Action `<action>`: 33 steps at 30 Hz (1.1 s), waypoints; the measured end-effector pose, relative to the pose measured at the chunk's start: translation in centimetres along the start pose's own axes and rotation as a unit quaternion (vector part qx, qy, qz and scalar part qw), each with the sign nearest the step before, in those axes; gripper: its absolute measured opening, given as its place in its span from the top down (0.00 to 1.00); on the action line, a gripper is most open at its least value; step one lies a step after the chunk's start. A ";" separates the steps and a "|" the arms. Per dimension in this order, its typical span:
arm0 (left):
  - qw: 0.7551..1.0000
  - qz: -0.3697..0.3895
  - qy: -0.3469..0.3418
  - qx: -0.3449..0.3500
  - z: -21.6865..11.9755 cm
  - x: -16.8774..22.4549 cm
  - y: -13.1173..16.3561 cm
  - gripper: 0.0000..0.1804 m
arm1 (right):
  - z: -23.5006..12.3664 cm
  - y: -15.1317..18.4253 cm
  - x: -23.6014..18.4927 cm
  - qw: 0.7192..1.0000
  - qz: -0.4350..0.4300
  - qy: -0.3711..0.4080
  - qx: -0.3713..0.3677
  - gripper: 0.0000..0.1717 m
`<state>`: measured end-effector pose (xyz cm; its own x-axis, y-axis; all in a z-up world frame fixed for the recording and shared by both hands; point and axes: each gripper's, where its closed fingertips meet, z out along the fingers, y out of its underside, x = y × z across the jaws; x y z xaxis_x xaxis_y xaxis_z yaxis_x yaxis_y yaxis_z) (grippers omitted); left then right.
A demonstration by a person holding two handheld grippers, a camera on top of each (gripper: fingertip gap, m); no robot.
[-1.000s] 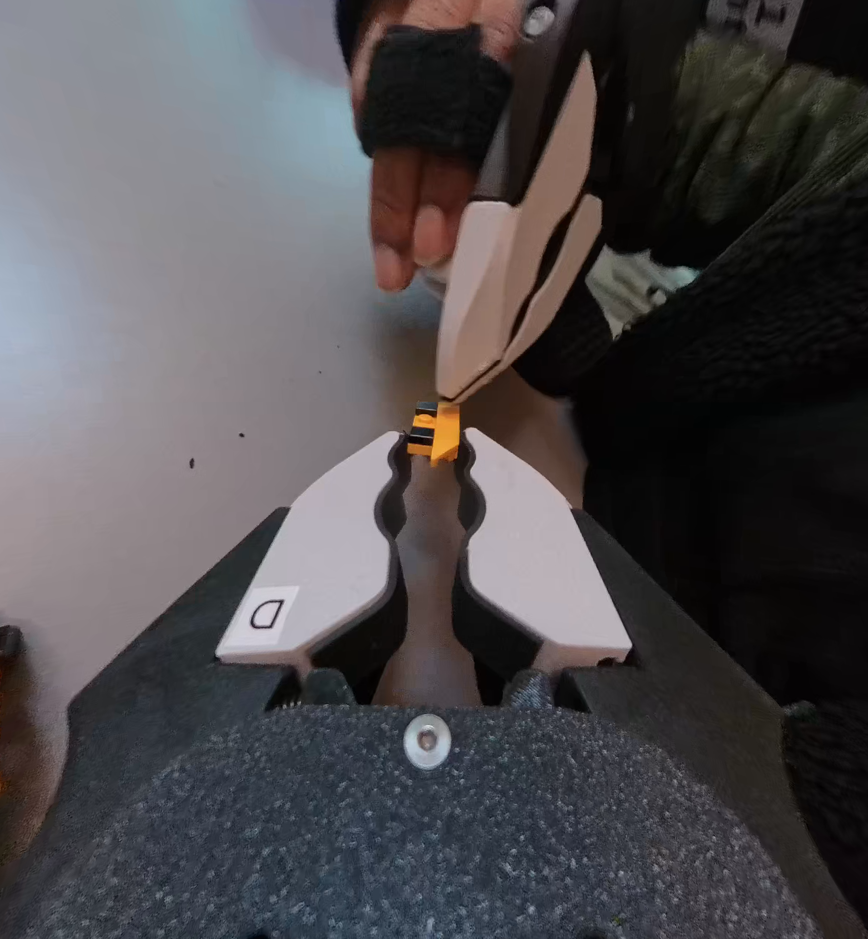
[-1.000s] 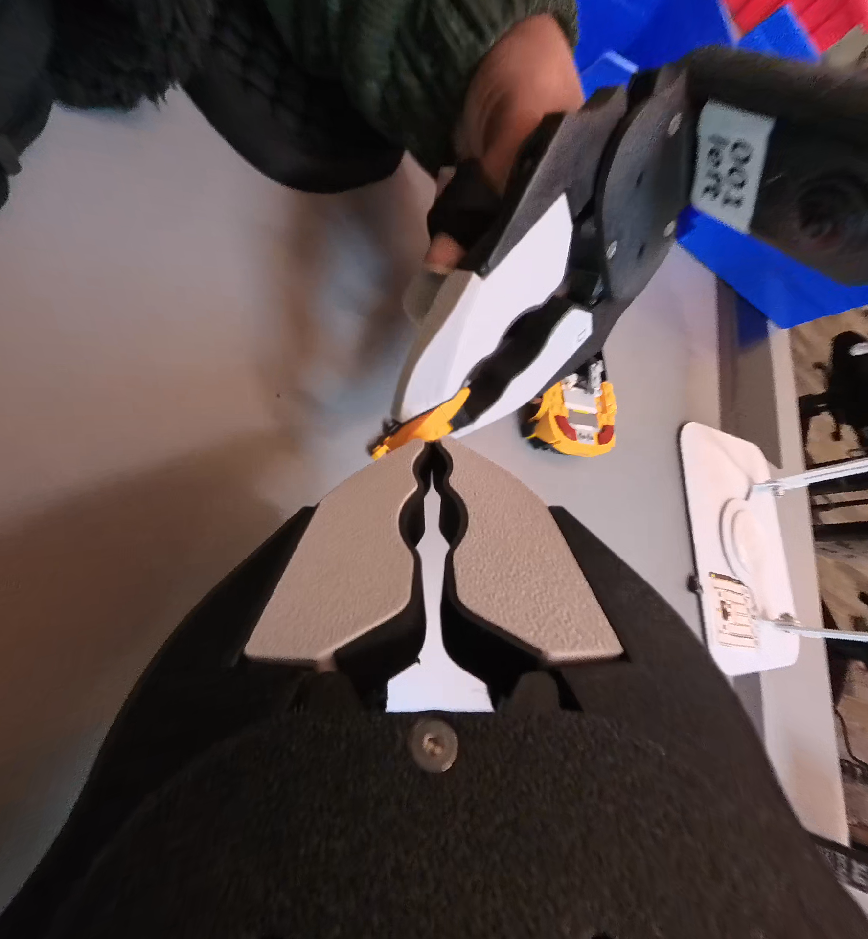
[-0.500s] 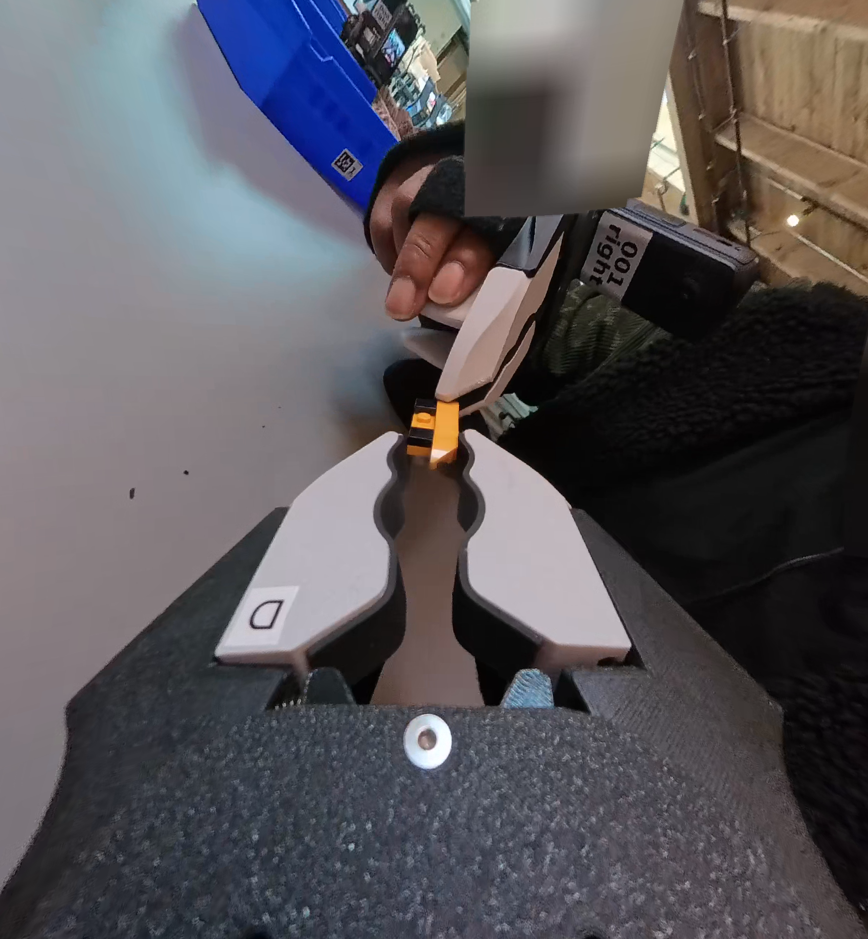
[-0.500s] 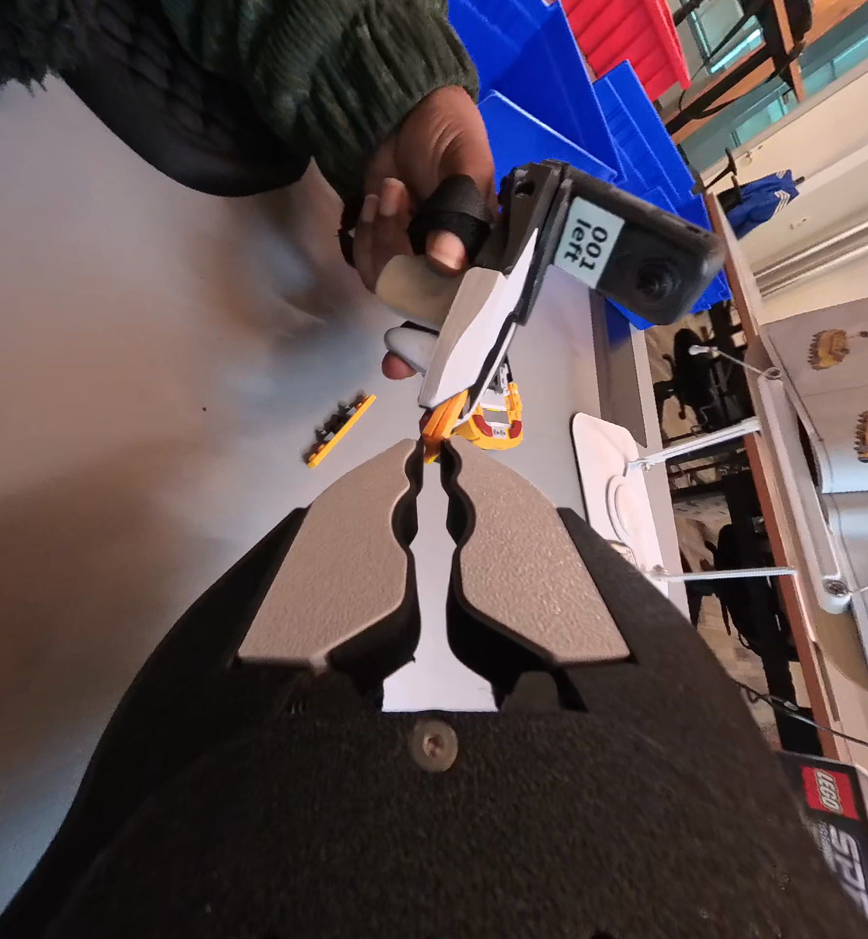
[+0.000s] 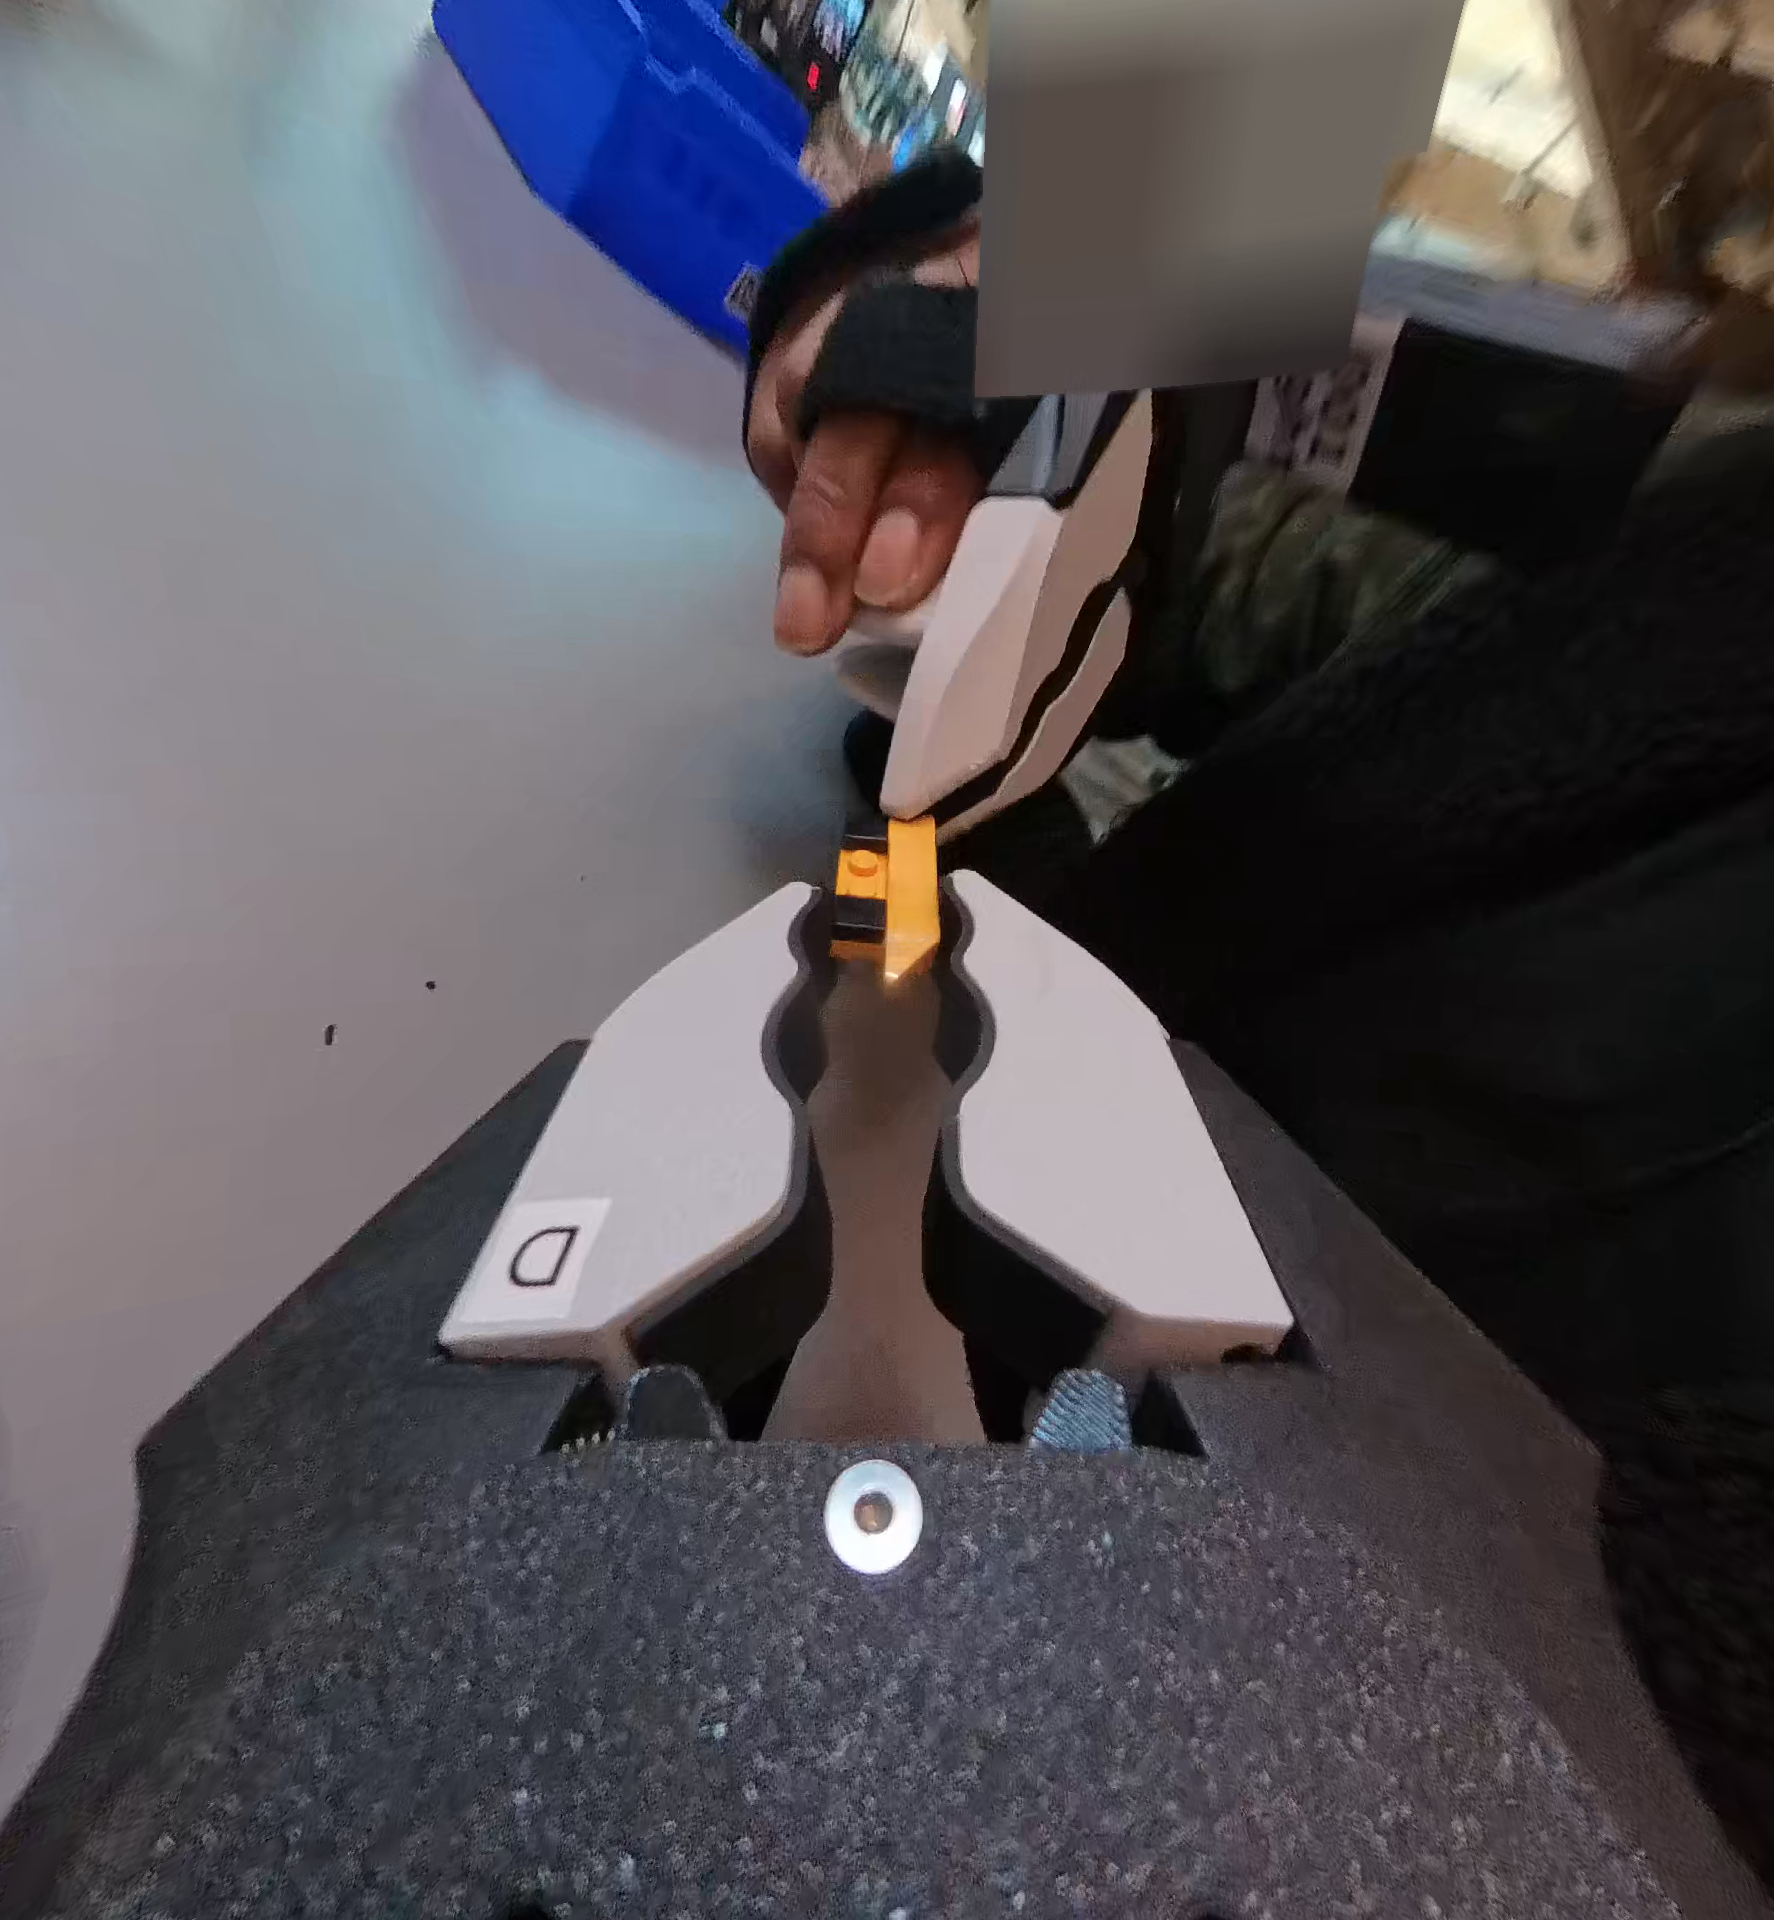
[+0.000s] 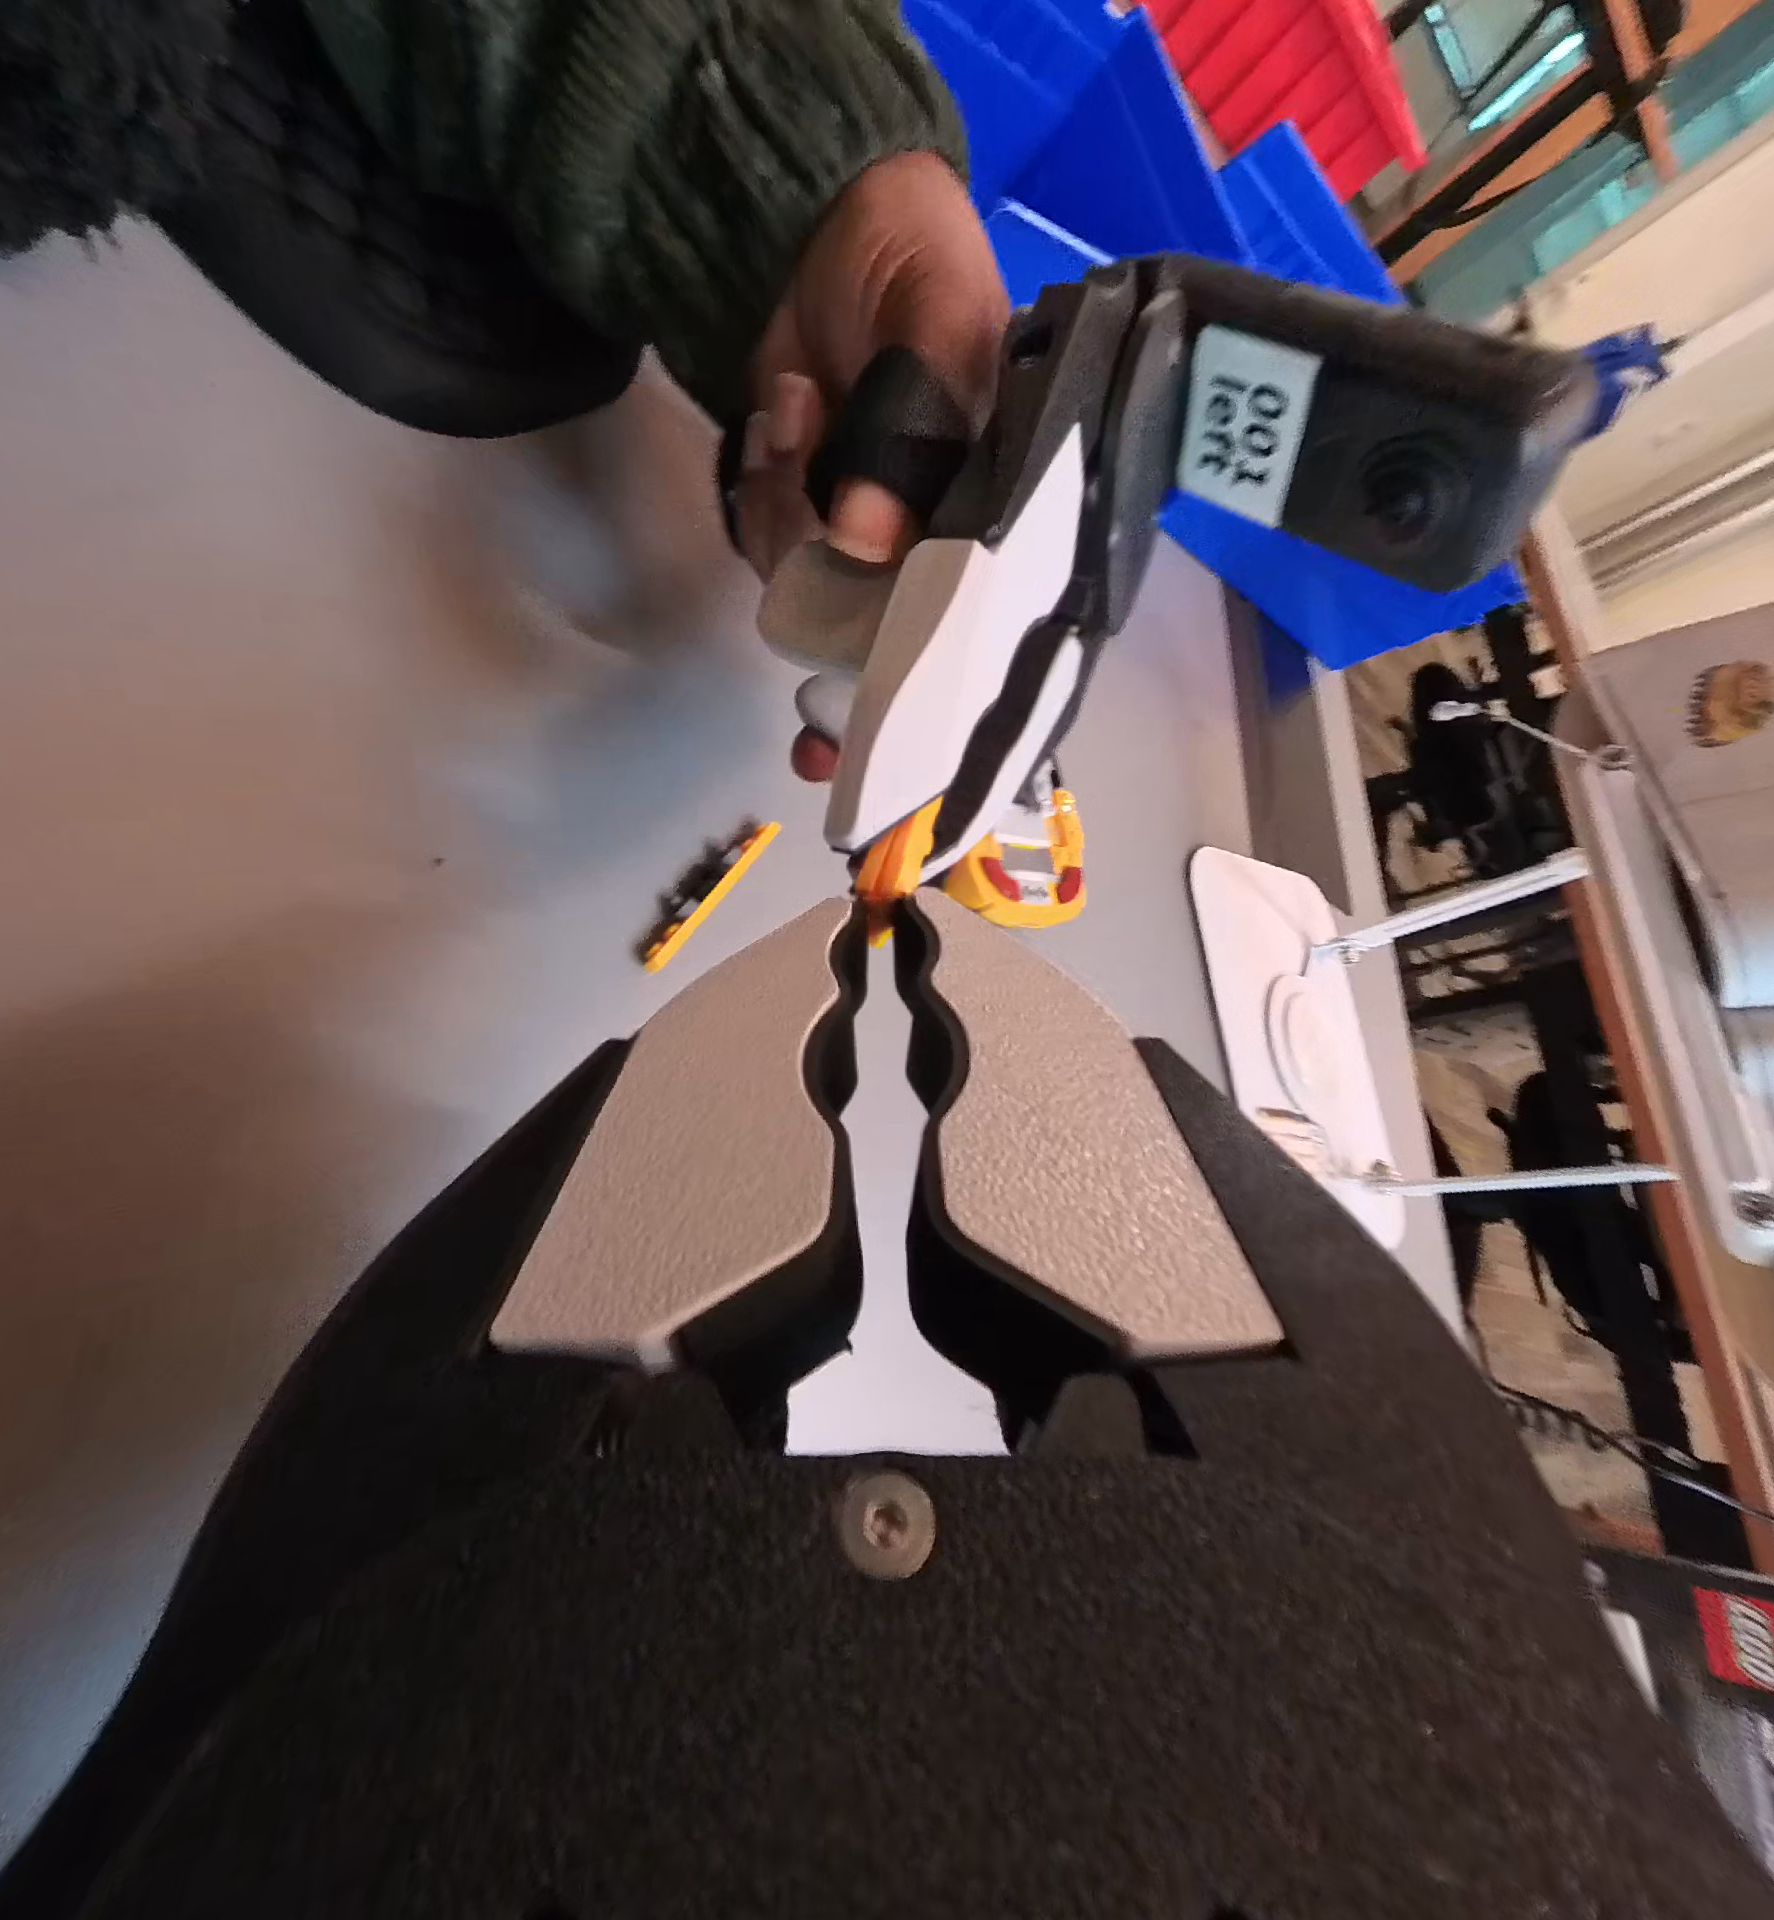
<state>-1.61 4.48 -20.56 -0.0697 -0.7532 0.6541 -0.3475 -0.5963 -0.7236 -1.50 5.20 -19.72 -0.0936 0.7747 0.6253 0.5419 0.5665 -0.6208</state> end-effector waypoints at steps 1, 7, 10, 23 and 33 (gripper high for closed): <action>1.000 0.016 -0.014 -0.023 0.3 -0.1 0.6 0.90 | 0.0 0.2 -0.4 1.000 0.002 -0.021 -0.003 0.97; 0.973 0.112 -0.104 -0.174 2.3 -1.6 4.7 0.90 | -0.2 1.2 -3.5 0.987 -0.012 -0.154 -0.036 0.98; 0.965 0.144 -0.107 -0.192 3.2 -1.0 5.0 0.90 | -0.2 1.2 -3.3 0.984 -0.002 -0.172 -0.041 0.98; 0.970 0.172 -0.173 0.007 -3.0 -3.0 -1.1 0.90 | 2.7 5.2 -3.9 0.970 0.212 -0.115 -0.040 0.87; 0.946 0.256 -0.197 -0.003 -2.3 -2.6 -1.2 0.90 | 1.1 1.4 0.4 0.933 0.330 -0.109 0.093 0.77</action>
<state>-3.20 7.76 -20.86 0.1234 -0.9888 0.0837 -0.3671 -0.1238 -0.9219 -1.65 6.60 -20.90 0.0316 0.9993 -0.0207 0.3898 -0.0314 -0.9204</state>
